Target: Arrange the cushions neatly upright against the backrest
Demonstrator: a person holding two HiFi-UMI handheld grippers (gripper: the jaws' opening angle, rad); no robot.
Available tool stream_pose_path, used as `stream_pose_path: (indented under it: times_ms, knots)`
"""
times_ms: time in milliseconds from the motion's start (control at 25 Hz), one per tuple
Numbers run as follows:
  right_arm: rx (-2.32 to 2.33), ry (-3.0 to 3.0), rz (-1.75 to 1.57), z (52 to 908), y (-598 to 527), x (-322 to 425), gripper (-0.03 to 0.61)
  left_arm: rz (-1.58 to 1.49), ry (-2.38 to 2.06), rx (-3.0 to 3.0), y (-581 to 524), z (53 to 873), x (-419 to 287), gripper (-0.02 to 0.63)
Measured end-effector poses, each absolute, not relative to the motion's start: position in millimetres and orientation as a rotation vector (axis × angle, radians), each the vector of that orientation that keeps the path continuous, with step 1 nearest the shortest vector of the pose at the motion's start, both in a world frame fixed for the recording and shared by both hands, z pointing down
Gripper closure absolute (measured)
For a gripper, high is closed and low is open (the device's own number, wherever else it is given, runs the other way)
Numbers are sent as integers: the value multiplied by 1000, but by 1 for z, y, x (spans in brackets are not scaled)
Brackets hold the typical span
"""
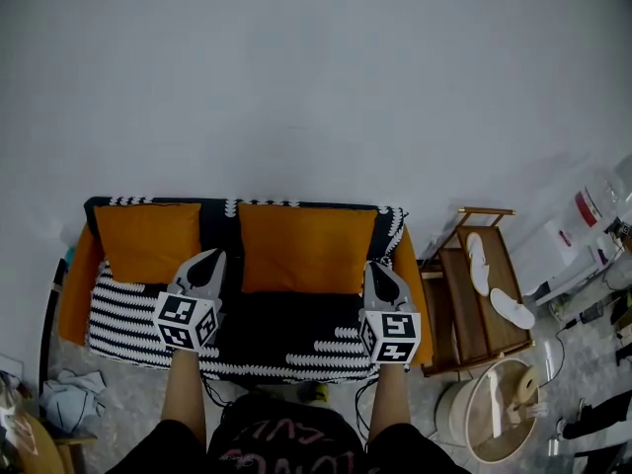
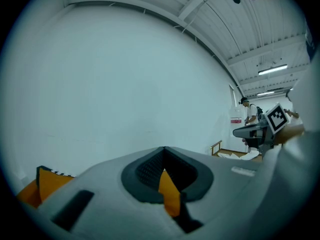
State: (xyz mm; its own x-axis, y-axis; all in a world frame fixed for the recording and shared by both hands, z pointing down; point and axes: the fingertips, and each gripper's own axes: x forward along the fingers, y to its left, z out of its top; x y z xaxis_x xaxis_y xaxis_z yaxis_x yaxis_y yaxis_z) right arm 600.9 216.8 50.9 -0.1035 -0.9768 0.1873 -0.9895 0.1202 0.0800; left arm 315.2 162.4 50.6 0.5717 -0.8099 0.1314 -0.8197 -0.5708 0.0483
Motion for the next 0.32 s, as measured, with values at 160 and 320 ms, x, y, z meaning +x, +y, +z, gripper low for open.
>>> stream_pose_path:
  times_ms: [160, 320]
  knots:
    - [1964, -2194, 97, 49, 214, 606, 566, 142, -1408, 2696, 161, 48, 319, 617]
    - [1965, -2195, 91, 47, 209, 607, 566, 117, -1403, 2692, 156, 45, 320, 617]
